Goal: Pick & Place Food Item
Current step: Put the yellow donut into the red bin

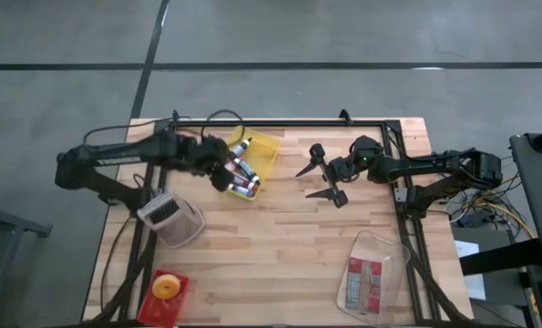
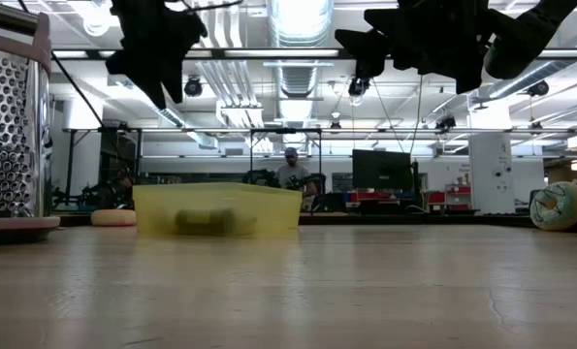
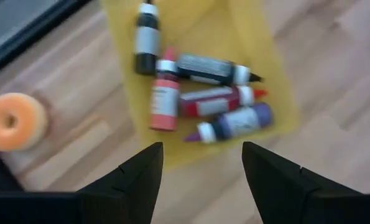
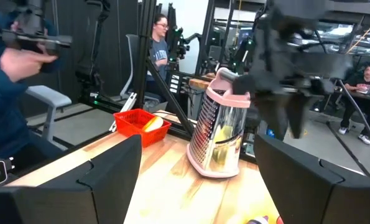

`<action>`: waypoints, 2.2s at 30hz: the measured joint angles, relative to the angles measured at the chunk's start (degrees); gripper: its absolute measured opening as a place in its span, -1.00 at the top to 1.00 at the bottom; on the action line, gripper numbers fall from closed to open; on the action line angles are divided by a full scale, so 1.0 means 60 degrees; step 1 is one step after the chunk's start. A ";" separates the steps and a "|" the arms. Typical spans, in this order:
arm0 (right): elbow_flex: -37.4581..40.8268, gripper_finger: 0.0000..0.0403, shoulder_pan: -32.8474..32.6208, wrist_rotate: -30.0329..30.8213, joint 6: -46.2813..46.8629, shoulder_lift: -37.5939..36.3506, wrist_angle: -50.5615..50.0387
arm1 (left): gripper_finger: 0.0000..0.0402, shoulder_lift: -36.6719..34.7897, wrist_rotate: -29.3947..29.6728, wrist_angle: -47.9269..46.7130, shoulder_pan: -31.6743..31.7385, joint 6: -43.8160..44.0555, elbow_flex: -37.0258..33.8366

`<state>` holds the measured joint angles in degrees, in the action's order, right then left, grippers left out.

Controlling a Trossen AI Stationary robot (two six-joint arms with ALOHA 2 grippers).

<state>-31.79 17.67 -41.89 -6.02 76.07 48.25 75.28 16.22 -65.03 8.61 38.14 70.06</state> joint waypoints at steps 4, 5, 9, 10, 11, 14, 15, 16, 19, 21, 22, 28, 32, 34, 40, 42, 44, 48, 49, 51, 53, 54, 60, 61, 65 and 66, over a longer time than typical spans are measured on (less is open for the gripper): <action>0.0000 -0.53 0.0000 0.0000 0.0000 0.0000 0.0000 | -0.11 0.0045 -0.0375 -0.0034 0.1104 -0.0956 -0.0004; 0.0000 -0.53 -0.0002 0.0000 0.0000 0.0000 0.0000 | -0.11 0.0064 -0.0621 -0.0035 0.1271 -0.0973 -0.0006; 0.0000 -0.54 -0.0003 0.0000 0.0000 0.0000 0.0000 | -0.11 0.0253 -0.0862 0.0084 0.1266 -0.0192 -0.0481; 0.0000 -0.54 -0.0004 0.0000 0.0000 0.0000 0.0000 | -0.11 0.0325 -0.0876 0.0148 0.1237 -0.0011 -0.0665; 0.0000 -0.54 -0.0004 0.0000 0.0000 0.0000 0.0000 | -0.11 0.0404 -0.0894 0.0192 0.1229 0.0073 -0.0851; -0.0001 -0.51 -0.0003 0.0000 0.0000 0.0000 0.0000 | -0.11 0.0693 -0.0955 0.0255 0.1251 0.0177 -0.1270; -0.0002 -0.51 0.0000 0.0000 0.0000 0.0000 0.0000 | -0.11 0.0770 -0.1030 0.0253 0.1251 0.0187 -0.1371; -0.0001 -0.50 0.0000 0.0000 0.0000 0.0000 0.0000 | -0.11 0.0823 -0.1096 0.0227 0.1249 0.0189 -0.1432; -0.0004 -0.49 0.0000 0.0000 0.0000 0.0000 0.0000 | -0.11 0.0894 -0.1136 0.0225 0.1243 0.0188 -0.1499; -0.0002 -0.49 -0.0002 0.0000 0.0000 0.0000 0.0000 | -0.11 0.0883 -0.1098 0.0268 0.1285 0.0188 -0.1497; 0.0000 -0.49 -0.0002 0.0000 0.0000 0.0000 0.0000 | -0.11 0.0872 -0.1060 0.0265 0.1321 0.0190 -0.1482; -0.0003 -0.53 0.0000 0.0000 -0.0002 0.0000 0.0000 | -0.11 0.0872 -0.0670 0.0262 0.1780 0.0365 -0.1468; -0.0001 -0.54 -0.0004 0.0000 -0.0001 0.0000 0.0000 | -0.11 0.0847 -0.0702 0.0064 0.2390 0.0282 -0.1477; 0.0000 -0.54 -0.0004 0.0000 0.0000 0.0000 0.0000 | -0.11 0.0843 -0.0694 0.0046 0.2802 0.0225 -0.1533; -0.0003 -0.50 -0.0003 0.0000 0.0000 0.0000 0.0000 | -0.11 0.1124 -0.1149 0.0105 0.4049 -0.1213 -0.1615; 0.0000 -0.50 -0.0002 0.0000 0.0000 0.0000 0.0000 | -0.11 0.1327 -0.1034 0.0316 0.4339 -0.1210 -0.1617; 0.0000 -0.50 0.0000 0.0000 0.0000 0.0000 0.0000 | -0.11 0.1635 -0.0526 0.0328 0.4474 -0.1051 -0.1617; 0.0000 -0.53 0.0000 0.0000 0.0000 0.0000 0.0000 | -0.11 0.2388 0.0200 0.0331 0.4554 -0.1327 -0.1617; 0.0000 -0.54 -0.0002 0.0000 0.0000 0.0000 0.0000 | -0.11 0.2577 0.0478 0.0327 0.4561 -0.1398 -0.1602; -0.0004 -0.55 -0.0004 0.0000 0.0000 0.0000 0.0000 | -0.11 0.2936 0.1148 0.0337 0.4565 -0.1427 -0.1527; -0.0004 -0.55 -0.0003 0.0000 -0.0001 0.0000 0.0000 | -0.11 0.3195 0.1647 0.0326 0.4566 -0.1307 -0.1497; -0.0002 -0.56 -0.0004 0.0000 0.0000 0.0000 0.0000 | -0.11 0.3301 0.1846 0.0327 0.4566 -0.1250 -0.1497; -0.0003 -0.53 -0.0004 0.0000 0.0000 0.0000 0.0000 | -0.11 0.3706 0.2632 0.0337 0.4626 -0.0910 -0.1497; 0.0000 -0.52 -0.0004 0.0000 0.0000 0.0000 0.0000 | -0.11 0.3761 0.2632 0.0340 0.4647 -0.0990 -0.1499; -0.0002 -0.50 -0.0002 0.0000 0.0000 0.0000 0.0000 | -0.11 0.3895 0.2632 0.0414 0.4777 -0.1182 -0.1519; -0.0001 -0.50 -0.0001 0.0000 0.0000 0.0000 0.0000 | -0.11 0.3914 0.2636 0.0529 0.4820 -0.1228 -0.1558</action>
<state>-31.80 17.67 -41.89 -6.02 76.07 48.25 98.76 32.03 -61.86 37.53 30.77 60.71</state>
